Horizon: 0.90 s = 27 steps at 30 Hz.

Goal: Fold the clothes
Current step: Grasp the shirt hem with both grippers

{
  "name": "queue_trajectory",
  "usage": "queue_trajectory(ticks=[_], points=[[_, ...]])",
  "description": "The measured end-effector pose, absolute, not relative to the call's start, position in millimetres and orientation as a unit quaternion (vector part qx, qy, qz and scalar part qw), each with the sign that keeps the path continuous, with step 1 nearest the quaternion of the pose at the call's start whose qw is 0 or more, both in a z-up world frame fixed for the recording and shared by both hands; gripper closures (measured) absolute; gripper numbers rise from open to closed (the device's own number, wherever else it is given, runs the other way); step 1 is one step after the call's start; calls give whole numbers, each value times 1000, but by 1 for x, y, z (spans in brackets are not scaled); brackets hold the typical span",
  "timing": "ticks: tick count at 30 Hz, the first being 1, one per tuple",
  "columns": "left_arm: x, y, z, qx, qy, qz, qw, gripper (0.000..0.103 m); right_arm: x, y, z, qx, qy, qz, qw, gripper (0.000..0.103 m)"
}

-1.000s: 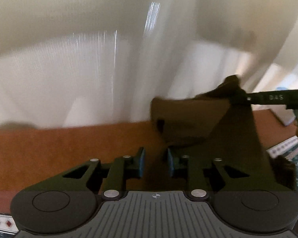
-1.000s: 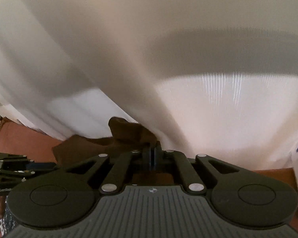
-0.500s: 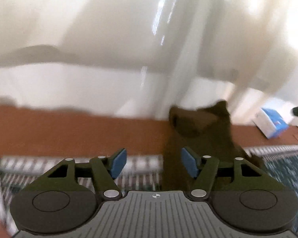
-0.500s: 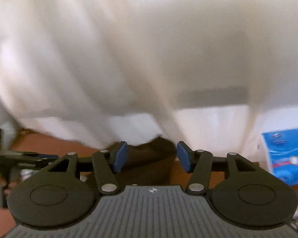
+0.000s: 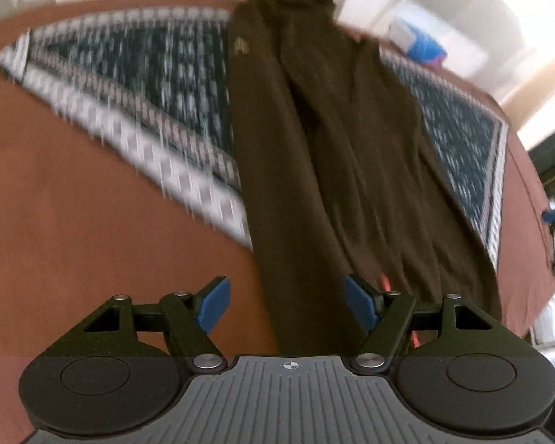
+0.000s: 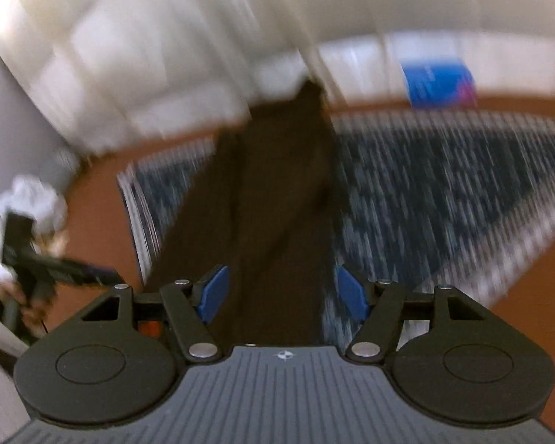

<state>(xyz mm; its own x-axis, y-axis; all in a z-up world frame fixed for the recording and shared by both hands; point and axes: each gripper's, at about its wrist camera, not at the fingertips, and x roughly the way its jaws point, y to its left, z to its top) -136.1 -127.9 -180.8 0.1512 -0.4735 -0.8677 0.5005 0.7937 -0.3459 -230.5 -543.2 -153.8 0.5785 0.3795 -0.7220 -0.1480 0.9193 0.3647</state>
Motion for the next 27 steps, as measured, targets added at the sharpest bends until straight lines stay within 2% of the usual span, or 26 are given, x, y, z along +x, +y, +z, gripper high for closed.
queue_trajectory(ticks=[6, 15, 18, 21, 27], points=[[-162, -118, -194, -25, 581, -311, 751, 22, -283, -526, -196, 151, 488, 143, 848, 33], [-169, -113, -206, -85, 585, -302, 748, 17, -269, -509, -225, 163, 494, 161, 839, 33], [-169, -112, -207, -97, 588, -305, 742, 18, -263, -504, -230, 158, 498, 169, 835, 33], [-174, -111, -208, -103, 598, -321, 727, 24, -258, -499, -236, 154, 510, 182, 826, 37], [-180, -98, -216, -152, 608, -311, 715, 23, -258, -498, -241, 164, 519, 187, 818, 38]])
